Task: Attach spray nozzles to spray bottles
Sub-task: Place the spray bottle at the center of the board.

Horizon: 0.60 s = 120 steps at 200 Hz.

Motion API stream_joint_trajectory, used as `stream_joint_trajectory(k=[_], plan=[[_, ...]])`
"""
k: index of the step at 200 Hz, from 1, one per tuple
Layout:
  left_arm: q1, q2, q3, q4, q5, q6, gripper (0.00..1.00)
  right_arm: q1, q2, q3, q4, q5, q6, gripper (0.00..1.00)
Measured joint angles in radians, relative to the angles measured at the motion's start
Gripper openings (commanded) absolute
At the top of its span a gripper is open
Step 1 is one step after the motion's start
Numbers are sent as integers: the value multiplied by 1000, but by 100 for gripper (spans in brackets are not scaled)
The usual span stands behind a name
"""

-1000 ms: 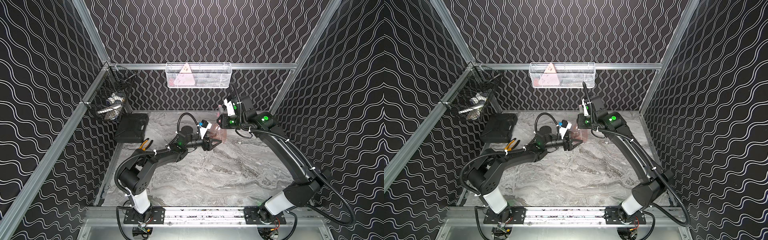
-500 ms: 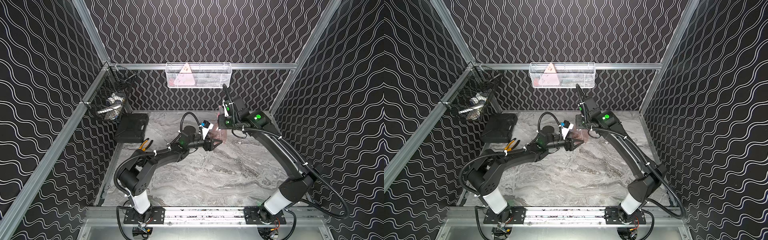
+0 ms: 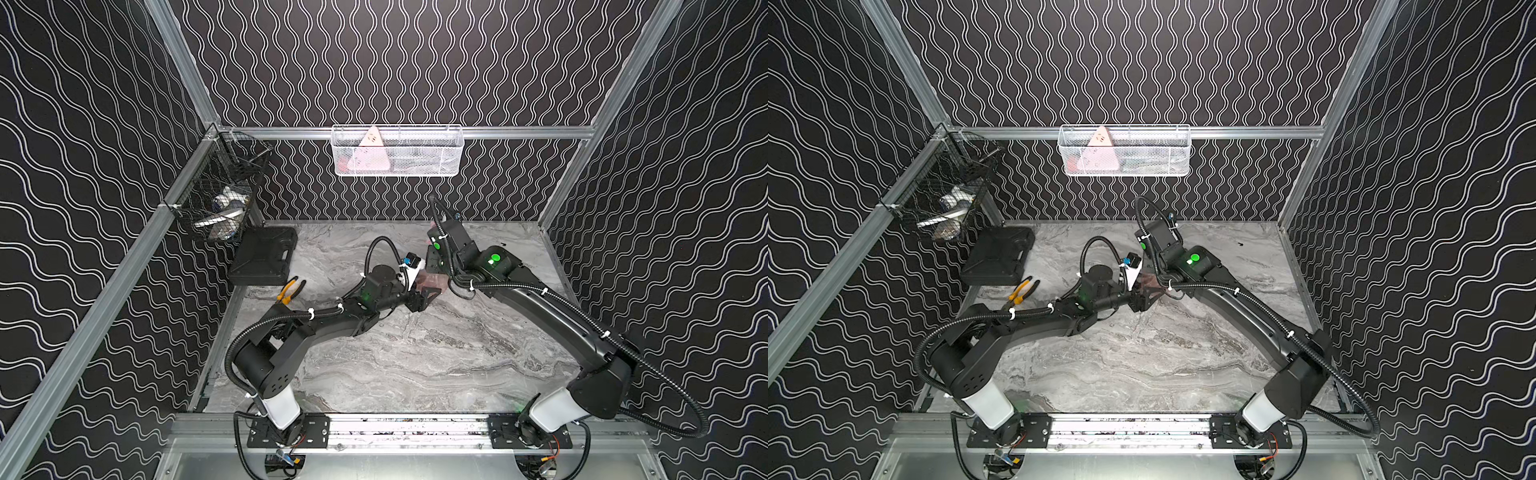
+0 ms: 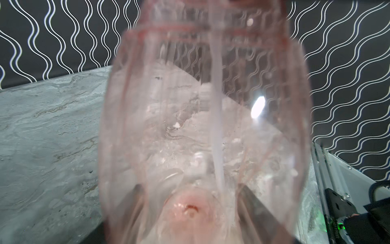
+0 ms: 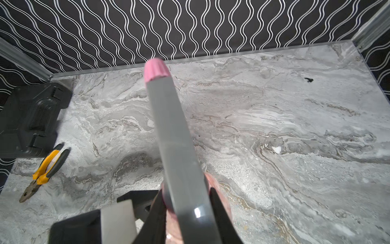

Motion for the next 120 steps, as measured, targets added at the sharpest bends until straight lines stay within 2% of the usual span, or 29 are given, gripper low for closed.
stream_joint_trajectory(k=[9,14,22,25,71,120], plan=[[2,6,-13,27,-1,-1,60,1,-6,-22,26,2,-10,0],[3,9,-20,39,0,-2,70,1,-8,-32,37,3,-14,0],[5,15,-31,63,0,-3,95,0,-10,-49,56,3,-21,0],[7,18,-37,73,2,-3,98,0,-11,-55,61,3,-23,0],[33,38,-88,193,13,0,99,-35,-11,-113,109,24,-48,1],[43,50,-124,200,-2,1,99,-103,16,-145,173,21,-73,1]])
